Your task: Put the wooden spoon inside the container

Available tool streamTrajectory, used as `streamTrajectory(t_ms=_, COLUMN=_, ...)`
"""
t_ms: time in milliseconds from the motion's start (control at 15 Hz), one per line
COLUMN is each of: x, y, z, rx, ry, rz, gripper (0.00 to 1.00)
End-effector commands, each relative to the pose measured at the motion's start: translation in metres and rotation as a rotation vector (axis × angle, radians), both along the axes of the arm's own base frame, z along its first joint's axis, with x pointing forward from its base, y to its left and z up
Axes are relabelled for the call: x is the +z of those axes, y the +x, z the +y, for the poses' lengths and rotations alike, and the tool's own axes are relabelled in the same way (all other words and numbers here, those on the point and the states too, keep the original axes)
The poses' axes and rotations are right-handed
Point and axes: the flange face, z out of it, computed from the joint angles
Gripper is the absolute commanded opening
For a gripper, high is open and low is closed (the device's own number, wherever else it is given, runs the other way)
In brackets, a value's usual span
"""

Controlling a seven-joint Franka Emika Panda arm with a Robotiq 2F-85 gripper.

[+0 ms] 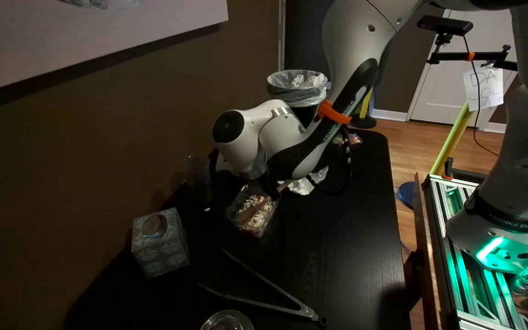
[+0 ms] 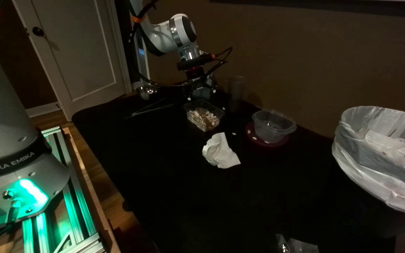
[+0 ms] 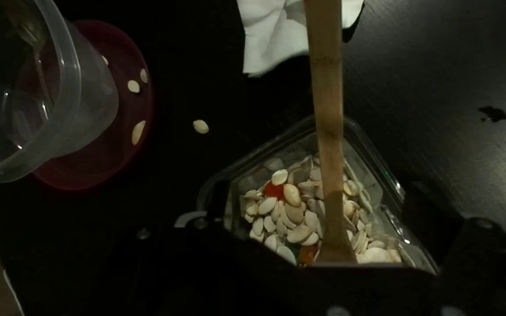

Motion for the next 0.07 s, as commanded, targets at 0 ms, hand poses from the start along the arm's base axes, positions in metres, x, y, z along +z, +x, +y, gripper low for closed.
streamTrajectory(t_ms=0, x=0.0016, y=0.0008, z=-0.0003, rx=-0.001, ry=-0.001, rz=-0.001, gripper=1.00)
